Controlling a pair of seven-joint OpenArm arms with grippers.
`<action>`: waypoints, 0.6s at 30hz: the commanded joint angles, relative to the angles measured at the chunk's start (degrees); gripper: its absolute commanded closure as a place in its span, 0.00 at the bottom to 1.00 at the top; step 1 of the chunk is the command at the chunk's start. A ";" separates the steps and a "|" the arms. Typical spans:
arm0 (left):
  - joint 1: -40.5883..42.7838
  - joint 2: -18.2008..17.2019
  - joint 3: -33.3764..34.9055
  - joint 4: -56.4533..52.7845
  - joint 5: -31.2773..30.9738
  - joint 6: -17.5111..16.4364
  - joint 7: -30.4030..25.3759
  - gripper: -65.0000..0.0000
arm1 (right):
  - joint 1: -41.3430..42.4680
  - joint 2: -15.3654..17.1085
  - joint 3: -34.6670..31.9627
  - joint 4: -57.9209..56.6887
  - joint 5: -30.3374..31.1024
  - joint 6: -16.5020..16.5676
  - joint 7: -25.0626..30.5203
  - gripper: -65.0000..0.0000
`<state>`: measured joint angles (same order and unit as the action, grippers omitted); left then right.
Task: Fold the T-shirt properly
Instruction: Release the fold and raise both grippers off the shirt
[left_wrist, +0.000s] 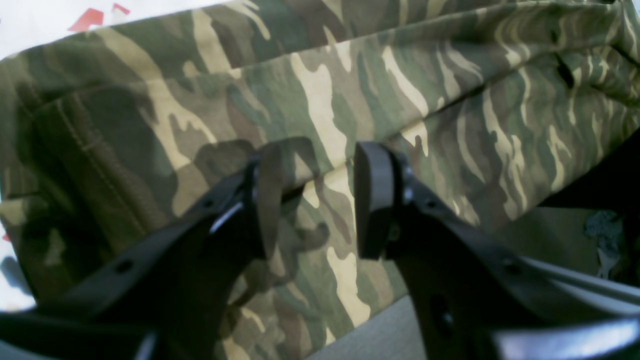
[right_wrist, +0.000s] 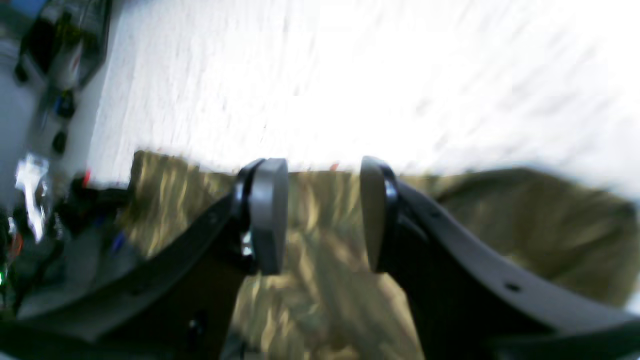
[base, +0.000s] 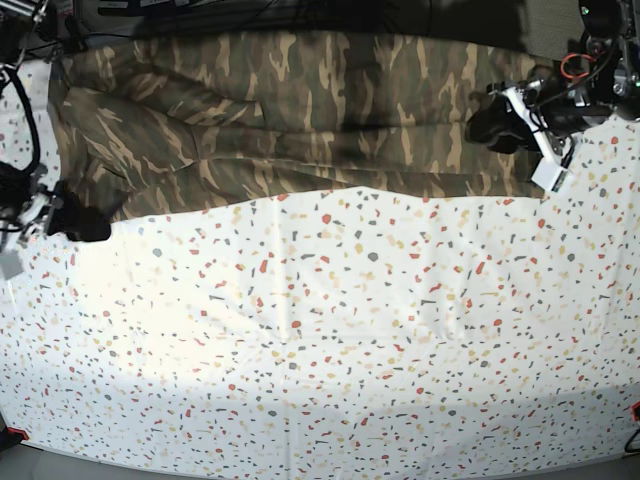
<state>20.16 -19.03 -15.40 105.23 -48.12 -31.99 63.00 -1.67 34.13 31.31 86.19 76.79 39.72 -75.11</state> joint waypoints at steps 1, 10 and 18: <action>-0.15 -0.66 -0.33 0.94 -1.22 -0.66 -1.16 0.64 | 0.31 0.22 -0.55 0.70 1.36 0.28 0.09 0.62; -0.11 0.92 -0.31 0.70 6.62 -0.63 -4.61 0.64 | -0.61 -5.79 -11.56 0.52 -17.57 0.28 5.99 0.62; -0.37 5.03 -0.28 -9.51 14.16 -0.63 -8.98 0.65 | -2.10 -10.16 -18.34 0.33 -36.50 0.28 11.69 0.62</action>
<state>19.94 -13.76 -15.53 95.33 -35.31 -33.19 53.34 -4.08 23.14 12.71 86.00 40.40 39.77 -62.87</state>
